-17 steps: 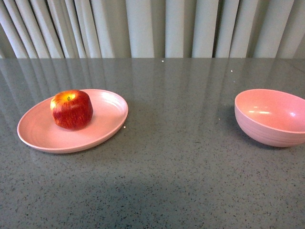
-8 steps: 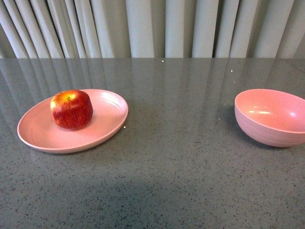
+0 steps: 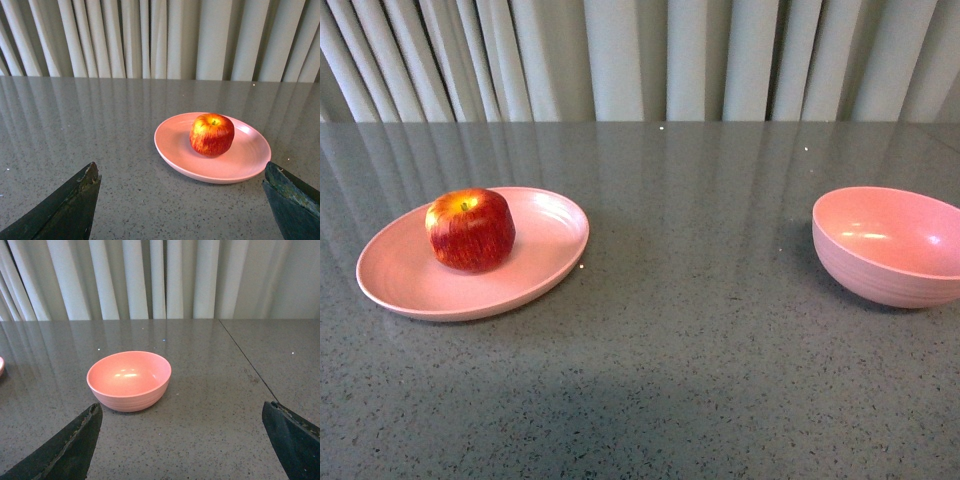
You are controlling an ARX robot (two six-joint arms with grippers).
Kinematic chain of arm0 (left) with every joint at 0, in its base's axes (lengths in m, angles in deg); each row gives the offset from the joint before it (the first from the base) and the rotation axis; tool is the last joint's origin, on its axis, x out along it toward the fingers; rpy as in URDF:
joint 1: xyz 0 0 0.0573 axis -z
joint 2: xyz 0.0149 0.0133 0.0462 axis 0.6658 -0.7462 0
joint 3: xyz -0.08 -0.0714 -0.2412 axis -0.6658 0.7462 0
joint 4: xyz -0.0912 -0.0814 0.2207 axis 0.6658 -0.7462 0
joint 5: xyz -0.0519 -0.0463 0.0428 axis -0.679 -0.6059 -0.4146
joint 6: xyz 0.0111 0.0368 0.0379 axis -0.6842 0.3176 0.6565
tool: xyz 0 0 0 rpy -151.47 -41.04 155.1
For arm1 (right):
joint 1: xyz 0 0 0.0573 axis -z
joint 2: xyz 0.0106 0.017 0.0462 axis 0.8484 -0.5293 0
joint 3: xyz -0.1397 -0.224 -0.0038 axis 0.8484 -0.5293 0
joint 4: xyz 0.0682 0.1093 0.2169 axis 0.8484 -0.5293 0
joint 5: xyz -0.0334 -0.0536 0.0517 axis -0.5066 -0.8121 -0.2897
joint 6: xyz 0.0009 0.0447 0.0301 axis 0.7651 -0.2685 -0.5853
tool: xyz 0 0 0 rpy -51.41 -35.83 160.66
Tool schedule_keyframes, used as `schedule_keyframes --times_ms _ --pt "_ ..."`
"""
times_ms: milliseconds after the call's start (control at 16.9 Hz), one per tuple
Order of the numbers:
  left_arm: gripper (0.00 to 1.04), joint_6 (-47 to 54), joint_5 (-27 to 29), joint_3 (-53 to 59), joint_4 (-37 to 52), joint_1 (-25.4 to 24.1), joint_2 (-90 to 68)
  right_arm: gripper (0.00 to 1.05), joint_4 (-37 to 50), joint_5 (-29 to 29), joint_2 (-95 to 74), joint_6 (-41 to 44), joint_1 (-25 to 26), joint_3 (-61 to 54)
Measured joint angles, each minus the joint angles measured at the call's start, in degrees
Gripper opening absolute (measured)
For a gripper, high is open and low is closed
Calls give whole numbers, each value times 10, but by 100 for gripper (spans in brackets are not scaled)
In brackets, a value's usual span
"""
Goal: Move apple from plate to bowl
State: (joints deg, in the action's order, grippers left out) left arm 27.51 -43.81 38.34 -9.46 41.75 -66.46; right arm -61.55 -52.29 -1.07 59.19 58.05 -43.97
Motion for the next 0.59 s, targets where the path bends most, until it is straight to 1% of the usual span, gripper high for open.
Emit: schedule_keyframes --times_ms 296,355,414,474,592 --pt "98 0 0 0 0 0 0 98 -2 -2 0 -3 0 0" --pt "98 0 0 0 0 0 0 98 -9 -23 -10 -37 -4 1" --pt "98 0 0 0 0 0 0 98 12 -27 -36 -61 -4 8" --pt "98 0 0 0 0 0 0 98 47 -27 -71 -67 -3 25" --pt "98 0 0 0 0 0 0 98 149 -2 -180 -69 6 80"
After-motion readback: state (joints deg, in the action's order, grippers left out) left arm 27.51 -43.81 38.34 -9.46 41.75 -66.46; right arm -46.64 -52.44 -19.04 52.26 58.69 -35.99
